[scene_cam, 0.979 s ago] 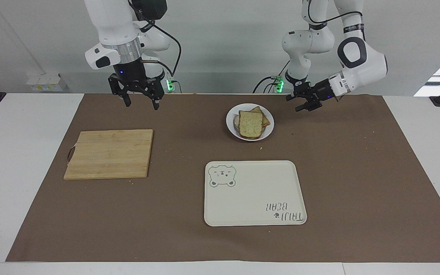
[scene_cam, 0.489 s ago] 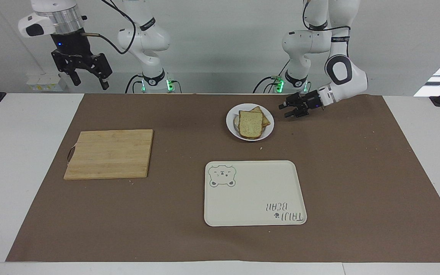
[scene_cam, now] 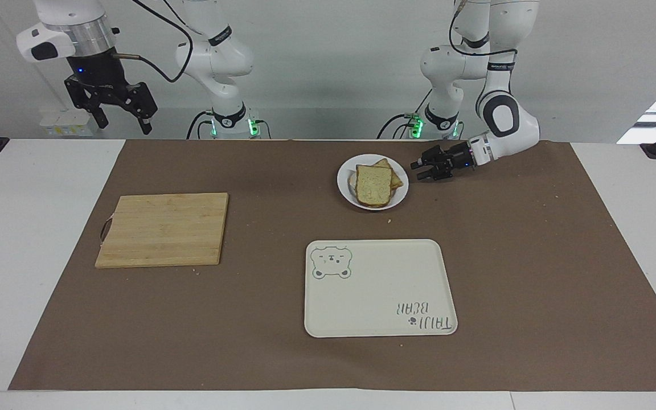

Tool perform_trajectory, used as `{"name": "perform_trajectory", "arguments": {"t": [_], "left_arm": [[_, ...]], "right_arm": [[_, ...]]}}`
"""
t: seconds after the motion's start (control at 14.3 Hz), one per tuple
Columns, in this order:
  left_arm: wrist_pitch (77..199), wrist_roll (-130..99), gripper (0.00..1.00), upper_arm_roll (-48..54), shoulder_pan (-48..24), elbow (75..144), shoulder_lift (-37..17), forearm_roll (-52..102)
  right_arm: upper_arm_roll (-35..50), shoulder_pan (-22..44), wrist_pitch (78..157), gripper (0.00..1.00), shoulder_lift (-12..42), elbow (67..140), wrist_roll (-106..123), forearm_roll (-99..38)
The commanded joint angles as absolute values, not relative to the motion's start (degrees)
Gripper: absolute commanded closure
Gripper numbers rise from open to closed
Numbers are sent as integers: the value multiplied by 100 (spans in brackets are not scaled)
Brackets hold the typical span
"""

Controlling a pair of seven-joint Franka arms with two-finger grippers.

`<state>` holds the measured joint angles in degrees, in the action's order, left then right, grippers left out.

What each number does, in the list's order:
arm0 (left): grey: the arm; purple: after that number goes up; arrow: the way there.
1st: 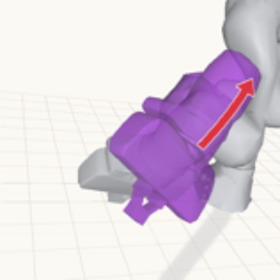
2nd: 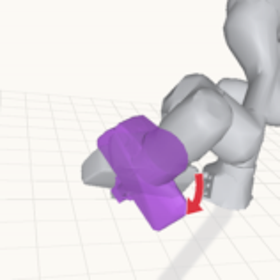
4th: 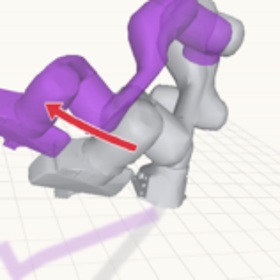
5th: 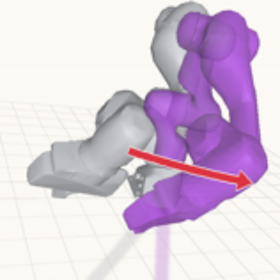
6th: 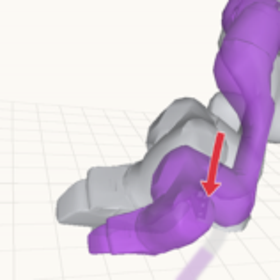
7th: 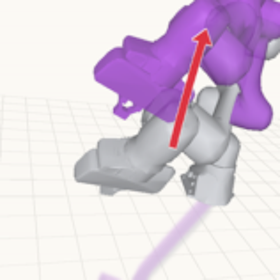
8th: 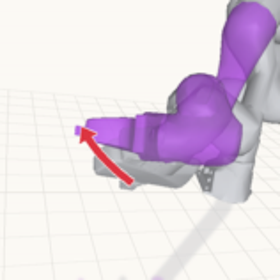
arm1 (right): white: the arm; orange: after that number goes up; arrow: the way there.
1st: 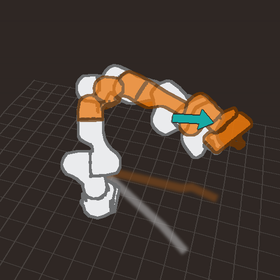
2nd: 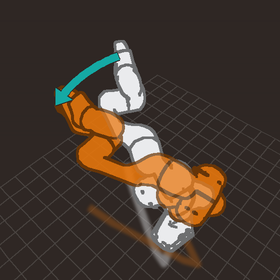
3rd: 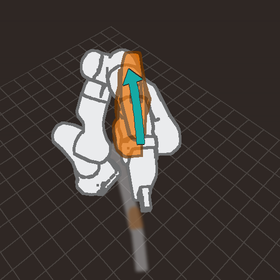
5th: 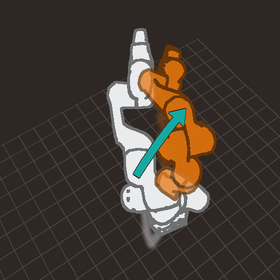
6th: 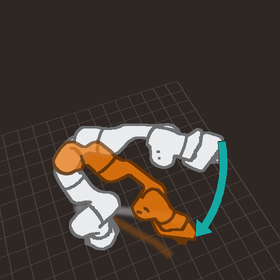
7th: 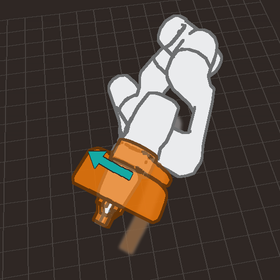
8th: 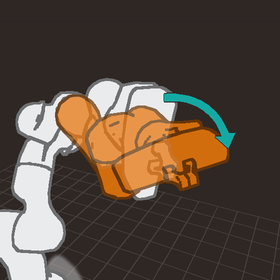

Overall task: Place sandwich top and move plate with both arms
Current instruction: 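Press the left gripper against the plate rim nearest the robot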

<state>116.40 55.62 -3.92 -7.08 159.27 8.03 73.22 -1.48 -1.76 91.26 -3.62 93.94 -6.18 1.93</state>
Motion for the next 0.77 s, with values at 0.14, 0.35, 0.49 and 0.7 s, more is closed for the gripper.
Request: {"name": "perform_trajectory", "arguments": {"t": [0.14, 0.35, 0.49, 0.7], "left_arm": [[11786, 5801, 84, -431, -791, 16216, 800, 7497], [11725, 5792, 100, -422, -817, 16225, 712, 7497], [11707, 5792, 100, -431, -826, 16251, 712, 7497], [11480, 5775, 100, -431, -739, 16225, 712, 7602]], "right_arm": [[-132, -167, 9264, 0, -422, 9589, -519, 88], [-123, -176, 9255, 0, -422, 9598, -501, 79], [-123, -176, 9325, 0, -404, 9589, -483, 79], [-132, -158, 9325, 0, -396, 9580, -483, 79]]}}
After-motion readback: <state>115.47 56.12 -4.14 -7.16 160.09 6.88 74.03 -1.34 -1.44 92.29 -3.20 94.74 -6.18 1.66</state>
